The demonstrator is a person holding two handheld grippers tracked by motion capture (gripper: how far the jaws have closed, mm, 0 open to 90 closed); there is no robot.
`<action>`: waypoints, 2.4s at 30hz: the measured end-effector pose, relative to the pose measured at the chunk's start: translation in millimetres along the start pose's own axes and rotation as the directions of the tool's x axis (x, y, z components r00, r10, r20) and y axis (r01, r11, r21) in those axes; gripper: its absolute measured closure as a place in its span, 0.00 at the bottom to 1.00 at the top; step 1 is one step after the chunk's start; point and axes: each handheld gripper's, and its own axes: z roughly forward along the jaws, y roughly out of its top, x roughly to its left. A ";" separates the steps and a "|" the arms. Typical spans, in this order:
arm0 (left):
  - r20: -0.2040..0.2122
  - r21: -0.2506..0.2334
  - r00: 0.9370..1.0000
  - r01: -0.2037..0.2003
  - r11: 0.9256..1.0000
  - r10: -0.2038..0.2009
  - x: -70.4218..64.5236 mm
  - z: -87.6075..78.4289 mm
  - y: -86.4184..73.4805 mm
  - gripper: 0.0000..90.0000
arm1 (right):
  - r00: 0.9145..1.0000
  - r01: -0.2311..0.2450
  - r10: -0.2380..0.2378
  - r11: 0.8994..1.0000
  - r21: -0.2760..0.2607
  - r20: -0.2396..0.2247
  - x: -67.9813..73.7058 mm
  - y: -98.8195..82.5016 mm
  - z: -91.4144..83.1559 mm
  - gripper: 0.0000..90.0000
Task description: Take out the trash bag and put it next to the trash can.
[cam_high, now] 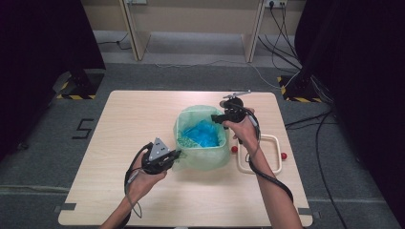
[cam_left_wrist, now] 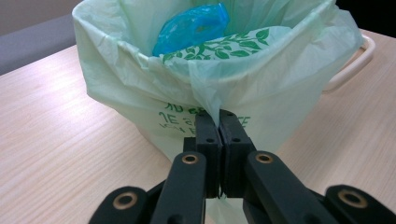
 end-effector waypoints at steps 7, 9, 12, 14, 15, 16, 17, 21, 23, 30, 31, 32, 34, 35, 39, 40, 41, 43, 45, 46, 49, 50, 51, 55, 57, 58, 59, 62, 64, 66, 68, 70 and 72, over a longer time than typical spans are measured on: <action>0.000 -0.017 1.000 -0.012 1.000 0.012 0.3 -3.0 3.2 0.98 | 0.997 0.076 -0.076 0.996 0.041 -0.003 7.0 5.4 1.1 0.70; 0.002 -0.021 1.000 -0.011 1.000 0.011 1.1 -3.7 4.3 0.98 | 0.993 0.111 -0.112 0.993 0.049 0.033 9.8 6.5 0.9 0.78; 0.009 -0.024 1.000 -0.013 1.000 0.014 1.3 -6.2 4.4 0.99 | 0.992 0.120 -0.121 0.992 0.041 0.043 10.4 6.0 0.5 0.86; 0.011 -0.031 1.000 -0.006 1.000 0.006 2.4 -6.9 5.3 0.99 | 0.993 0.110 -0.111 0.994 0.019 0.043 9.0 6.3 -2.2 0.89; 0.014 -0.033 1.000 -0.001 0.999 0.002 2.8 -7.2 5.9 0.99 | 0.995 0.098 -0.098 0.995 0.001 0.032 7.9 6.7 -4.7 0.90; 0.015 -0.036 1.000 0.002 0.999 -0.002 2.6 -7.5 6.1 0.99 | 0.994 0.106 -0.106 0.994 -0.005 0.037 8.1 7.0 -6.5 0.91; 0.015 -0.035 1.000 -0.004 0.999 0.005 2.0 -8.2 6.3 0.99 | 0.993 0.115 -0.114 0.993 -0.007 0.043 8.7 7.3 -8.5 0.92; 0.018 -0.040 1.000 -0.021 0.999 0.022 0.1 -9.6 8.6 0.99 | 0.988 0.143 -0.140 0.989 -0.046 0.057 9.1 9.5 -17.2 0.95; 0.026 -0.046 1.000 -0.015 0.999 0.016 0.3 -11.1 8.7 0.99 | 0.987 0.149 -0.146 0.987 -0.053 0.061 10.0 10.1 -20.0 0.96; 0.025 -0.066 1.000 -0.004 0.998 0.005 2.9 -15.2 12.8 0.99 | 0.988 0.151 -0.149 0.981 -0.123 0.030 15.6 15.0 -34.1 0.98; 0.028 -0.072 1.000 0.000 0.997 0.002 3.4 -16.1 13.9 0.99 | 0.989 0.148 -0.146 0.980 -0.136 0.025 16.8 16.0 -36.3 0.98; 0.028 -0.076 1.000 0.001 0.997 0.001 3.8 -17.1 15.1 0.99 | 0.988 0.154 -0.152 0.978 -0.144 0.022 17.5 17.1 -38.5 0.98; 0.027 -0.086 1.000 -0.001 0.996 0.003 4.2 -20.2 17.1 0.99 | 0.988 0.153 -0.153 0.976 -0.157 0.013 19.3 19.7 -41.3 0.98; 0.028 -0.091 1.000 -0.002 0.996 0.004 4.5 -21.6 18.5 0.99 | 0.989 0.149 -0.150 0.976 -0.162 0.008 20.1 20.9 -43.0 0.98; 0.022 -0.110 1.000 0.001 0.994 0.001 7.9 -27.0 23.4 0.99 | 0.989 0.145 -0.149 0.973 -0.178 -0.010 21.3 25.0 -48.8 0.98; 0.027 -0.114 1.000 0.007 0.993 -0.004 8.8 -29.0 24.3 0.99 | 0.989 0.140 -0.145 0.973 -0.181 -0.015 21.5 26.2 -50.2 0.98; 0.039 -0.121 0.999 0.020 0.992 -0.016 9.4 -31.5 25.4 0.99 | 0.989 0.138 -0.144 0.973 -0.186 -0.019 21.8 27.5 -51.5 0.98; 0.043 -0.130 0.999 0.020 0.991 -0.015 8.9 -36.7 28.0 0.99 | 0.990 0.131 -0.140 0.973 -0.188 -0.035 22.5 30.1 -53.6 0.98; 0.043 -0.138 0.999 0.018 0.990 -0.012 9.4 -40.8 31.1 0.99 | 0.990 0.123 -0.134 0.975 -0.187 -0.048 23.4 33.7 -55.6 0.98; 0.042 -0.143 0.999 0.019 0.990 -0.013 10.5 -42.5 32.8 0.99 | 0.990 0.122 -0.134 0.974 -0.189 -0.052 24.1 35.9 -57.1 0.98; 0.040 -0.156 0.999 0.028 0.987 -0.022 13.6 -45.4 36.5 0.99 | 0.989 0.106 -0.123 0.974 -0.198 -0.076 25.7 40.5 -60.6 0.98; 0.037 -0.161 0.999 0.028 0.987 -0.022 15.3 -47.5 38.9 0.99 | 0.989 0.099 -0.119 0.974 -0.203 -0.087 26.7 42.9 -62.5 0.98; 0.033 -0.165 0.999 0.023 0.986 -0.018 16.4 -49.4 40.9 0.99 | 0.988 0.092 -0.115 0.974 -0.209 -0.099 28.2 45.9 -64.6 0.98; 0.023 -0.184 1.000 0.024 0.983 -0.020 22.1 -58.9 50.6 0.99 | 0.986 0.084 -0.113 0.971 -0.223 -0.125 33.7 54.3 -71.2 0.98; 0.017 -0.196 1.000 0.021 0.980 -0.018 24.6 -63.5 54.7 0.99 | 0.983 0.081 -0.116 0.969 -0.232 -0.143 37.9 59.6 -75.4 0.98; 0.013 -0.203 1.000 0.024 0.979 -0.022 26.5 -66.3 57.5 0.99 | 0.982 0.077 -0.115 0.969 -0.236 -0.152 39.0 61.0 -76.5 0.98; 0.010 -0.208 1.000 0.025 0.978 -0.024 28.0 -68.3 59.5 0.99 | 0.980 0.070 -0.112 0.969 -0.239 -0.166 40.7 63.0 -78.2 0.98; 0.000 -0.218 1.000 0.021 0.976 -0.021 32.5 -75.0 64.7 0.99 | 0.976 0.055 -0.104 0.968 -0.244 -0.193 44.5 68.4 -82.2 0.98; 0.000 -0.227 0.999 0.032 0.973 -0.032 36.4 -79.5 67.7 0.99 | 0.972 0.047 -0.103 0.966 -0.253 -0.211 47.5 73.7 -85.6 0.98; -0.006 -0.237 0.999 0.038 0.971 -0.040 40.9 -84.9 70.3 0.99 | 0.968 0.041 -0.103 0.965 -0.259 -0.228 51.1 79.3 -88.4 0.98; -0.013 -0.242 0.999 0.037 0.970 -0.041 43.3 -88.1 71.4 0.99 | 0.968 0.044 -0.107 0.964 -0.263 -0.228 53.1 81.9 -89.7 0.98; -0.023 -0.247 0.999 0.036 0.968 -0.043 47.2 -93.6 71.6 0.99 | 0.967 0.056 -0.121 0.960 -0.273 -0.226 58.9 88.2 -93.0 0.98; -0.027 -0.251 0.998 0.039 0.967 -0.048 50.2 -97.7 70.5 0.99 | 0.966 0.060 -0.127 0.959 -0.278 -0.227 63.4 92.4 -94.3 0.98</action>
